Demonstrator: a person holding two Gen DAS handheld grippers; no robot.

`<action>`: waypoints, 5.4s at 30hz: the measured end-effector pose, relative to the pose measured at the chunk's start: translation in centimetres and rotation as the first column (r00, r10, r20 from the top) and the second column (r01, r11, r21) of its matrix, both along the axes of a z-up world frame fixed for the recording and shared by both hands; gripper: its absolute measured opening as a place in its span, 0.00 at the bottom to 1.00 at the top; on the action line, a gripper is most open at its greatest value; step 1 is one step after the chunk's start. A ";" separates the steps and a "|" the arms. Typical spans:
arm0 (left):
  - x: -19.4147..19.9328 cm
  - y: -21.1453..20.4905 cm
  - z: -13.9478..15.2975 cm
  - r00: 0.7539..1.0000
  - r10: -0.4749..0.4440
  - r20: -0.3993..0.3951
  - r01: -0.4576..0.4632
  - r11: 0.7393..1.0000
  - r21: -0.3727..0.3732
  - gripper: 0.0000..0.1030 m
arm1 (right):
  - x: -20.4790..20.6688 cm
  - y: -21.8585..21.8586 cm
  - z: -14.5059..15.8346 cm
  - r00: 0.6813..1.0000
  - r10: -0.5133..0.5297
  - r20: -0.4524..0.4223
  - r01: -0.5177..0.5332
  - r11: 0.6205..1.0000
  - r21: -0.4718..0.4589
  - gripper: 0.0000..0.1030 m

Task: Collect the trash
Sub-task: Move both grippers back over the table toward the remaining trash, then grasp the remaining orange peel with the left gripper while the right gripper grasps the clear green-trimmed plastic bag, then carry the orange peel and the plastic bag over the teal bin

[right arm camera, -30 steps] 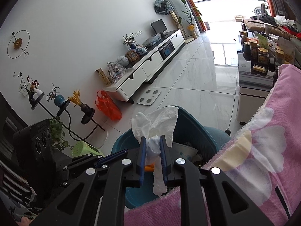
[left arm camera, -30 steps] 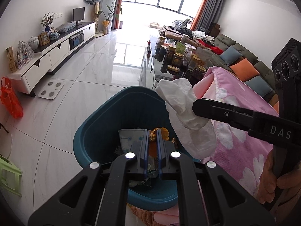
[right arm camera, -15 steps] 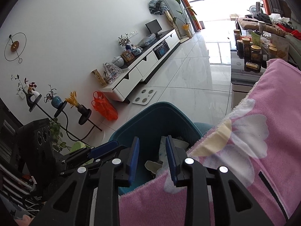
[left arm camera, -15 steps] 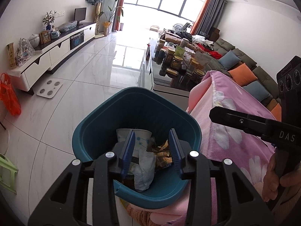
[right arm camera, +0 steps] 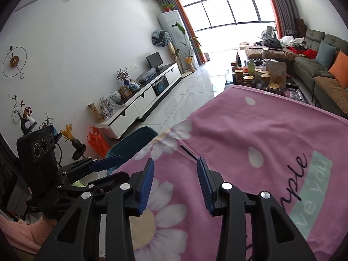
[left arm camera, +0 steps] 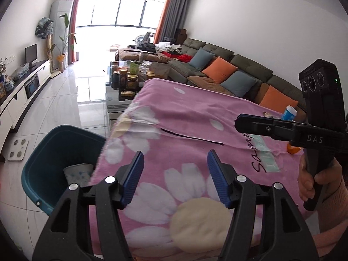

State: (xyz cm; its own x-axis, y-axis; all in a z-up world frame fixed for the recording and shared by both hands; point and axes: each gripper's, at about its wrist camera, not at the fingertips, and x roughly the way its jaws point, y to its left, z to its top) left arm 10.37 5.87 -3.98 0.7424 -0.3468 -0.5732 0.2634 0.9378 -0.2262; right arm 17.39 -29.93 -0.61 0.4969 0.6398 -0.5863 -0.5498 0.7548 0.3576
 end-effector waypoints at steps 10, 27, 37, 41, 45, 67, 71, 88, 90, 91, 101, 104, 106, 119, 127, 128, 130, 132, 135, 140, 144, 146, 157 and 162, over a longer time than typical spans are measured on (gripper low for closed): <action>0.8 -15.5 -1.2 0.940 -0.337 -0.049 0.337 0.941 -0.007 0.59 | -1.8 -14.6 0.0 0.951 -0.307 0.026 0.308 0.951 -0.017 0.37; 6.7 -33.1 -4.4 0.810 -0.539 -0.229 0.534 0.841 -0.090 0.43 | 1.2 -26.0 -2.6 0.862 -0.506 -0.038 0.506 0.862 -0.016 0.38; 9.3 -34.3 -5.9 0.776 -0.549 -0.311 0.531 0.834 -0.149 0.27 | 3.6 -27.4 -4.0 0.842 -0.532 -0.091 0.533 0.846 -0.008 0.49; 9.4 -34.7 -5.9 0.771 -0.559 -0.306 0.541 0.828 -0.149 0.19 | 4.9 -27.4 -5.2 0.841 -0.523 -0.137 0.527 0.850 -0.011 0.49; 9.0 -34.5 -5.7 0.777 -0.560 -0.289 0.544 0.827 -0.141 0.14 | 5.4 -26.9 -6.0 0.842 -0.516 -0.158 0.519 0.854 -0.025 0.48; 7.2 -20.9 -2.7 0.905 -0.378 -0.195 0.347 0.921 -0.175 0.10 | 2.6 -23.5 -4.3 0.885 -0.458 -0.081 0.459 0.888 -0.005 0.18; 6.2 -17.9 -2.0 0.927 -0.333 -0.174 0.307 0.938 -0.161 0.10 | 1.4 -21.2 -3.4 0.908 -0.416 -0.053 0.417 0.909 0.018 0.18; 2.1 -8.0 -1.0 0.978 -0.154 -0.140 0.134 0.981 -0.141 0.10 | -0.8 -12.3 -2.4 0.965 -0.260 -0.029 0.262 0.964 0.054 0.18; 1.7 -7.1 -0.8 0.982 -0.132 -0.132 0.114 0.984 -0.135 0.10 | -1.0 -11.2 -2.4 0.970 -0.242 -0.029 0.244 0.968 0.054 0.18; 1.5 -6.6 -0.7 0.984 -0.123 -0.129 0.106 0.985 -0.134 0.10 | -1.1 -10.7 -2.4 0.972 -0.234 -0.027 0.235 0.971 0.052 0.18; 0.1 -2.9 0.2 0.994 -0.040 -0.102 0.028 0.992 -0.120 0.10 | -1.5 -6.6 -2.2 0.988 -0.154 -0.023 0.155 0.986 0.059 0.18; -0.2 -2.2 0.5 0.995 -0.018 -0.096 0.006 0.993 -0.116 0.10 | -1.5 -5.4 -2.1 0.991 -0.133 -0.024 0.135 0.989 0.060 0.18; -0.4 -1.6 0.6 0.995 -0.006 -0.095 -0.006 0.993 -0.118 0.10 | -1.5 -4.8 -2.0 0.992 -0.121 -0.025 0.123 0.991 0.062 0.18; -1.5 1.4 0.9 0.994 0.071 -0.087 -0.081 0.990 -0.118 0.10 | -0.9 -2.7 -2.1 0.997 -0.075 -0.028 0.077 0.995 0.057 0.18; -2.2 2.8 0.6 0.989 0.110 -0.096 -0.121 0.985 -0.120 0.10 | -0.7 -1.0 -2.0 0.999 -0.038 -0.026 0.039 0.998 0.052 0.18; -2.3 3.1 0.6 0.989 0.116 -0.095 -0.127 0.985 -0.119 0.10 | -0.6 -0.8 -2.0 0.999 -0.033 -0.026 0.034 0.998 0.050 0.18; -2.4 3.6 0.7 0.987 0.129 -0.093 -0.140 0.983 -0.119 0.10 | -0.5 -0.3 -1.9 0.999 -0.021 -0.027 0.022 0.999 0.049 0.18; -2.5 4.2 0.8 0.985 0.144 -0.091 -0.154 0.981 -0.120 0.10 | -0.3 0.1 -1.9 1.000 -0.010 -0.027 0.011 0.999 0.048 0.18; -2.8 5.0 1.0 0.982 0.165 -0.086 -0.175 0.977 -0.122 0.10 | -0.1 1.1 -1.8 1.000 0.009 -0.025 -0.008 0.999 0.045 0.18; -3.2 6.2 1.3 0.977 0.199 -0.080 -0.208 0.970 -0.123 0.10 | -0.1 2.8 -2.0 0.999 0.043 -0.021 -0.042 0.998 0.037 0.18; -3.5 7.1 1.3 0.972 0.223 -0.076 -0.231 0.966 -0.119 0.10 | 0.1 4.0 -2.0 0.997 0.069 -0.020 -0.069 0.997 0.035 0.18; -3.6 7.5 1.3 0.970 0.233 -0.075 -0.240 0.964 -0.118 0.10 | 0.2 4.6 -2.0 0.996 0.082 -0.019 -0.081 0.996 0.034 0.18; -4.4 9.0 1.4 0.958 0.277 -0.071 -0.283 0.953 -0.112 0.10 | 0.1 6.9 -2.1 0.990 0.141 -0.018 -0.140 0.990 0.025 0.18; -4.8 9.6 1.4 0.953 0.295 -0.070 -0.302 0.947 -0.109 0.10 | 0.2 7.9 -1.9 0.988 0.156 -0.018 -0.155 0.988 0.021 0.18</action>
